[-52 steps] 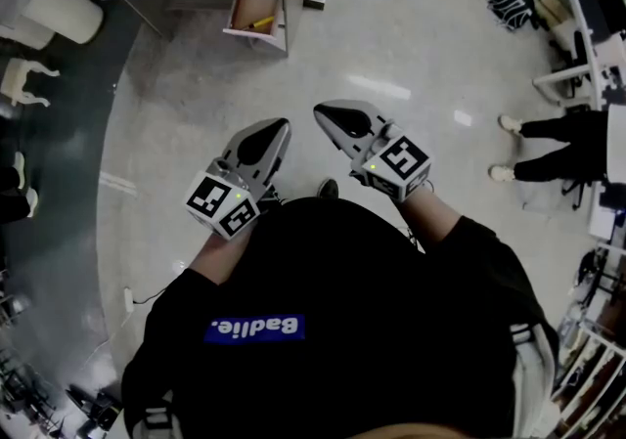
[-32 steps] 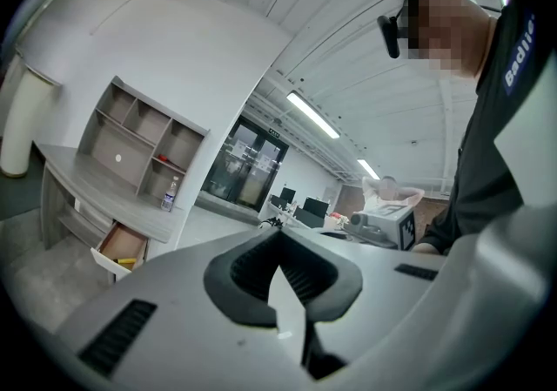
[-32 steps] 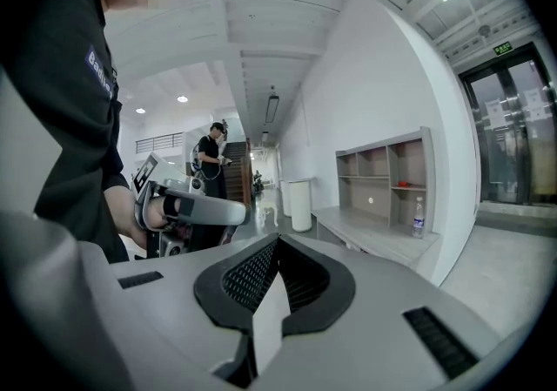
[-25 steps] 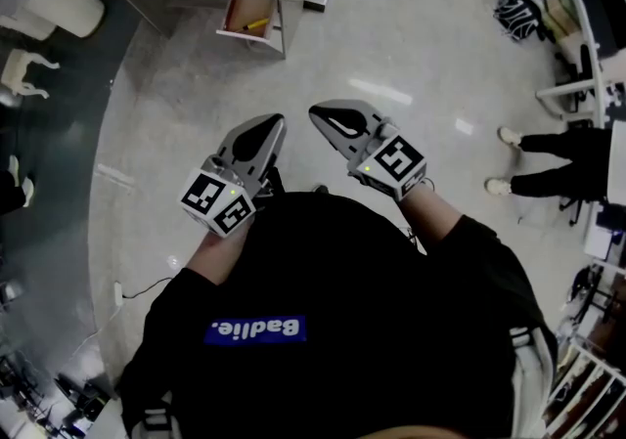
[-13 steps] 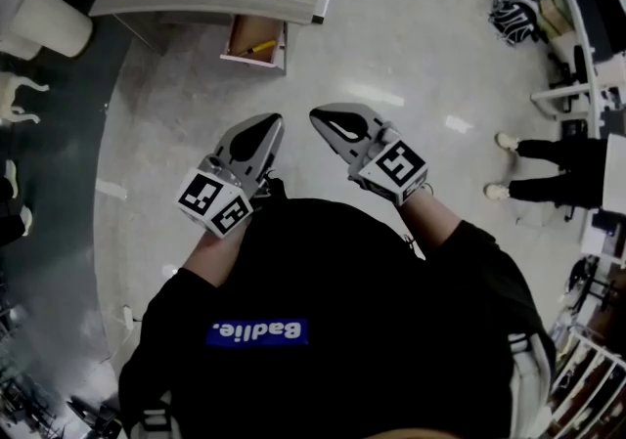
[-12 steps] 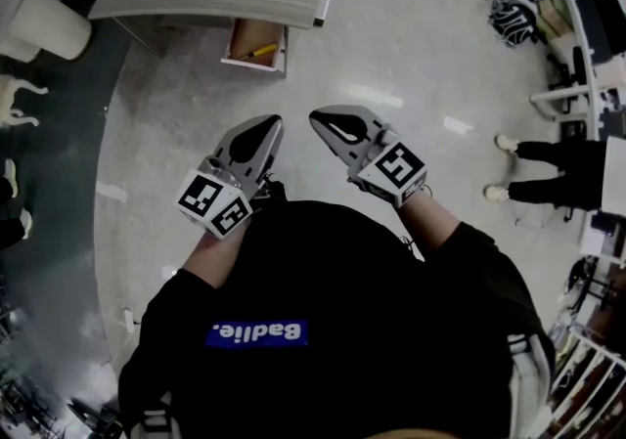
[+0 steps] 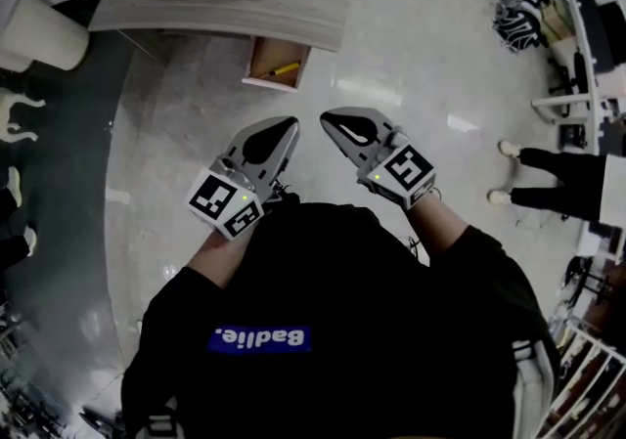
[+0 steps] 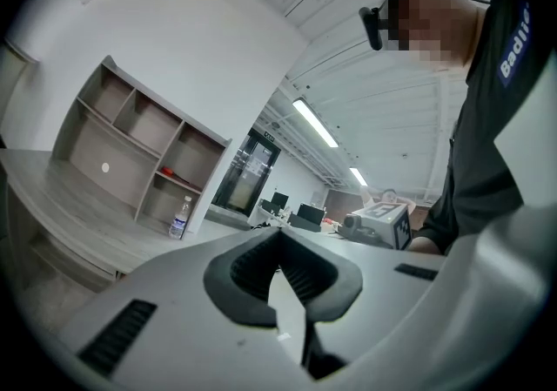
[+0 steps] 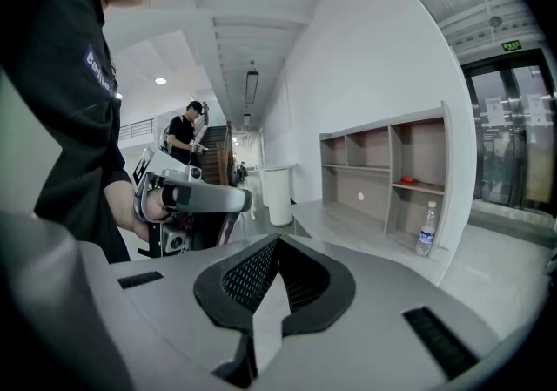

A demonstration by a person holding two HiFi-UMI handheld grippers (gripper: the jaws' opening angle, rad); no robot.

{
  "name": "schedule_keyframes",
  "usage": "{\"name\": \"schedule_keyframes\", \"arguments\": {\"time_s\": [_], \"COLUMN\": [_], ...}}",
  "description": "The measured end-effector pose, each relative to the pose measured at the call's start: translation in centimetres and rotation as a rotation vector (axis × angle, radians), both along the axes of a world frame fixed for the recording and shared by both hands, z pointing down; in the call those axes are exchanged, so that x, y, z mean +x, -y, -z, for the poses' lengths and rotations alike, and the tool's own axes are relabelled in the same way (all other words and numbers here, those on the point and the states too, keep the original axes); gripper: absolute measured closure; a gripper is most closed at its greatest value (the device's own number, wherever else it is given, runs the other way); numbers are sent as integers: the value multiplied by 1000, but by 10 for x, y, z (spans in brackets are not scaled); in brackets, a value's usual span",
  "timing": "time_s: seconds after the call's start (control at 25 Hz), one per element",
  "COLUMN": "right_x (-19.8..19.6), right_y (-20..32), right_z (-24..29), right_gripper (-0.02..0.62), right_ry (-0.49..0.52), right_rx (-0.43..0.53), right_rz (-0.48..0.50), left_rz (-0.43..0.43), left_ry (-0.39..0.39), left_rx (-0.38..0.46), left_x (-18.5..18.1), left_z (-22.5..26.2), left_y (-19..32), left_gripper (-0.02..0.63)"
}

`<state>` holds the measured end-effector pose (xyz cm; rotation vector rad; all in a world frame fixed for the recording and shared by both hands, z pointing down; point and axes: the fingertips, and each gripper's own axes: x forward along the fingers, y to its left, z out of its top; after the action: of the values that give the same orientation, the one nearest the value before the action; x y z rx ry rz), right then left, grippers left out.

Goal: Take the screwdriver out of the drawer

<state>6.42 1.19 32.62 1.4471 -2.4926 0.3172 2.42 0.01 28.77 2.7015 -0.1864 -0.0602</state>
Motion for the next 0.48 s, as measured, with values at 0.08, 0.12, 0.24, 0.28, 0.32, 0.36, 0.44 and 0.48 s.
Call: {"name": "schedule_keyframes", "arguments": {"time_s": [0.08, 0.12, 0.24, 0.28, 0.32, 0.36, 0.44, 0.48], "right_x": [-3, -3, 0, 3, 6, 7, 8, 9], "right_y": [13, 20, 38, 42, 46, 49, 56, 60], "right_z": [1, 1, 1, 1, 1, 1, -2, -3], "right_gripper": [566, 566, 566, 566, 566, 566, 566, 566], "right_ry": [-15, -23, -27, -22, -16, -15, -20, -23], "right_rx": [1, 2, 1, 1, 2, 4, 4, 2], "right_rz": [11, 15, 24, 26, 30, 39, 71, 91], "left_rz": [8, 15, 39, 48, 57, 68, 95, 113], "left_ry": [-6, -6, -1, 0, 1, 0, -2, -1], "left_rx": [-5, -7, -12, -15, -18, -21, -26, -27], "left_x": [-3, -5, -6, -6, -5, -4, -5, -5], "left_z": [0, -1, -2, -2, -3, -3, -3, -3], "left_y": [13, 20, 35, 38, 41, 43, 49, 52], "left_gripper": [604, 604, 604, 604, 604, 604, 604, 604]}}
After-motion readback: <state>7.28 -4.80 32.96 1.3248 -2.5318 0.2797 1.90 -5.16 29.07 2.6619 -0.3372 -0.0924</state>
